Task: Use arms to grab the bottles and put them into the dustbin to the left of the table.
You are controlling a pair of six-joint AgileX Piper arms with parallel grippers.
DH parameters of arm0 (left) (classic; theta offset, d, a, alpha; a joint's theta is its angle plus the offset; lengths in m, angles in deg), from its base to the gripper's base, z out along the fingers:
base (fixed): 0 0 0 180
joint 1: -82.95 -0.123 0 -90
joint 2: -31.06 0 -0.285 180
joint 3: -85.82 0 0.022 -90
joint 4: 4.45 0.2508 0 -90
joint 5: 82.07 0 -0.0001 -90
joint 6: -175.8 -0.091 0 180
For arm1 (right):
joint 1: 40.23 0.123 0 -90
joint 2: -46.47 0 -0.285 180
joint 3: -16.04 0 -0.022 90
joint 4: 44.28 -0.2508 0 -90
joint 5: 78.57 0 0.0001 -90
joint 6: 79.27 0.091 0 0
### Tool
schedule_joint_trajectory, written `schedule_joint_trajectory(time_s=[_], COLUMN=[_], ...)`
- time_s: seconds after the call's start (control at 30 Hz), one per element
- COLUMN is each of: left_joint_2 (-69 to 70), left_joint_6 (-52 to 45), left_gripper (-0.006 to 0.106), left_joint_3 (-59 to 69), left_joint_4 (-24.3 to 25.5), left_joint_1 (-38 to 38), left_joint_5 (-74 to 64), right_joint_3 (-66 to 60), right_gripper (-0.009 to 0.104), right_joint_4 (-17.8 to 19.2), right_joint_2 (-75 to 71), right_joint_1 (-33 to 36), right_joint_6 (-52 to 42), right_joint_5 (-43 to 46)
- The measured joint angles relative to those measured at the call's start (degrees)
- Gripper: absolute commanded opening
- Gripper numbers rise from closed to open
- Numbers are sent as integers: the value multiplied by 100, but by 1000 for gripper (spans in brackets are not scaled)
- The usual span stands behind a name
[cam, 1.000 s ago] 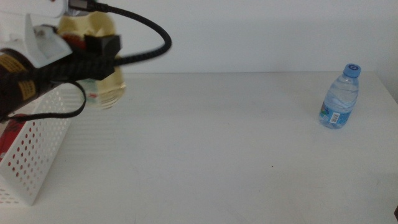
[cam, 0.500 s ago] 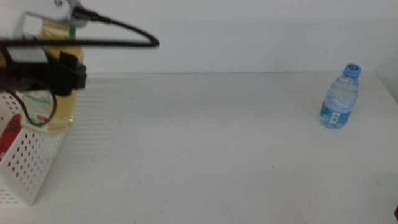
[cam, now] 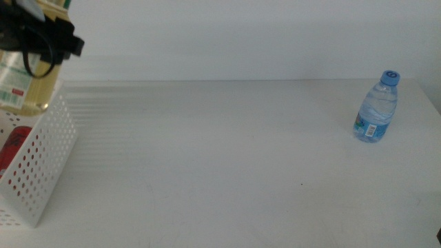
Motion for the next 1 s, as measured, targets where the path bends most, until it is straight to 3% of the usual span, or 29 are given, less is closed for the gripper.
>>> schedule_joint_trajectory(time_s=[0.33,0.73,1.0], left_joint_2=[-807,-1542,-2159], left_joint_6=[-663,-2002,-2187], left_gripper=[-5,-5,-5], left_joint_3=[-915,-967,-980], left_joint_4=[-823,-2651,-2731], left_joint_1=[-1307,-2900,-3185], left_joint_5=[-184,-751,-1109], right_joint_3=[0,0,0], right_gripper=[60,60,60], right_joint_4=[0,0,0], right_joint_2=[0,0,0], right_joint_1=[0,0,0], right_joint_6=[0,0,0], right_joint_5=[0,0,0])
